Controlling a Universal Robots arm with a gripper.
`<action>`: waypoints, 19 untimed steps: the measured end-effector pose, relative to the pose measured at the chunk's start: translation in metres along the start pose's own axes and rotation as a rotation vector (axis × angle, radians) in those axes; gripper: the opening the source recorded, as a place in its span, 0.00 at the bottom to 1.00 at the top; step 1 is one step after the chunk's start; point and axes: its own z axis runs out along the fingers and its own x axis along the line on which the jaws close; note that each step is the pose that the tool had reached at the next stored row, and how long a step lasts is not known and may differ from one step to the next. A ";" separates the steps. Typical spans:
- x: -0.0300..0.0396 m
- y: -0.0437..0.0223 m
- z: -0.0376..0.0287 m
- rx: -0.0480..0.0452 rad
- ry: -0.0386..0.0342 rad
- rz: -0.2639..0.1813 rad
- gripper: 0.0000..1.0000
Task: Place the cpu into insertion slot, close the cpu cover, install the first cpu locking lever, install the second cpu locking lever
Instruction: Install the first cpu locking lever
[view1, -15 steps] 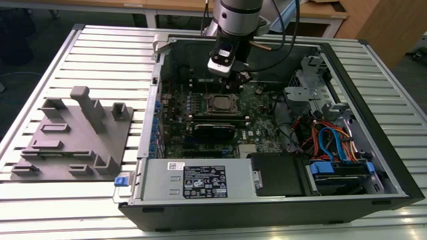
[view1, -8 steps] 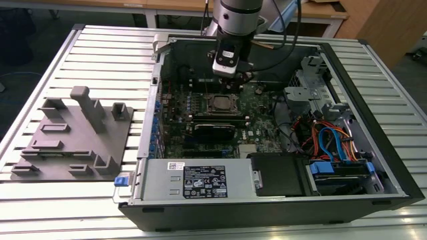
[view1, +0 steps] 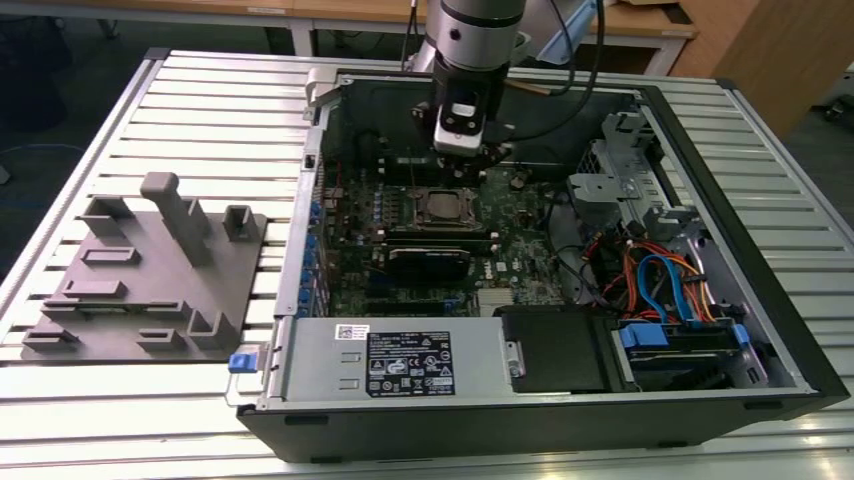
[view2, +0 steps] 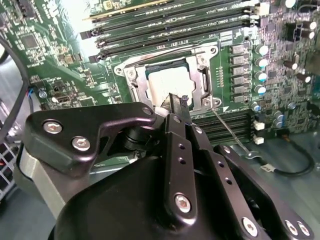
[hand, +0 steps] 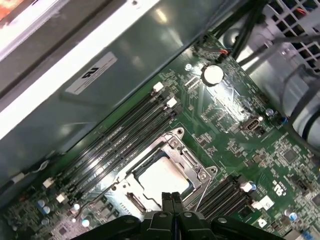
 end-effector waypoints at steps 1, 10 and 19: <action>0.0000 0.0000 0.0000 0.0000 -0.0001 -0.011 0.11; 0.0001 0.0000 0.0000 -0.0001 -0.0010 -0.092 0.11; 0.0001 -0.0001 0.0000 -0.0003 -0.0019 -0.184 0.11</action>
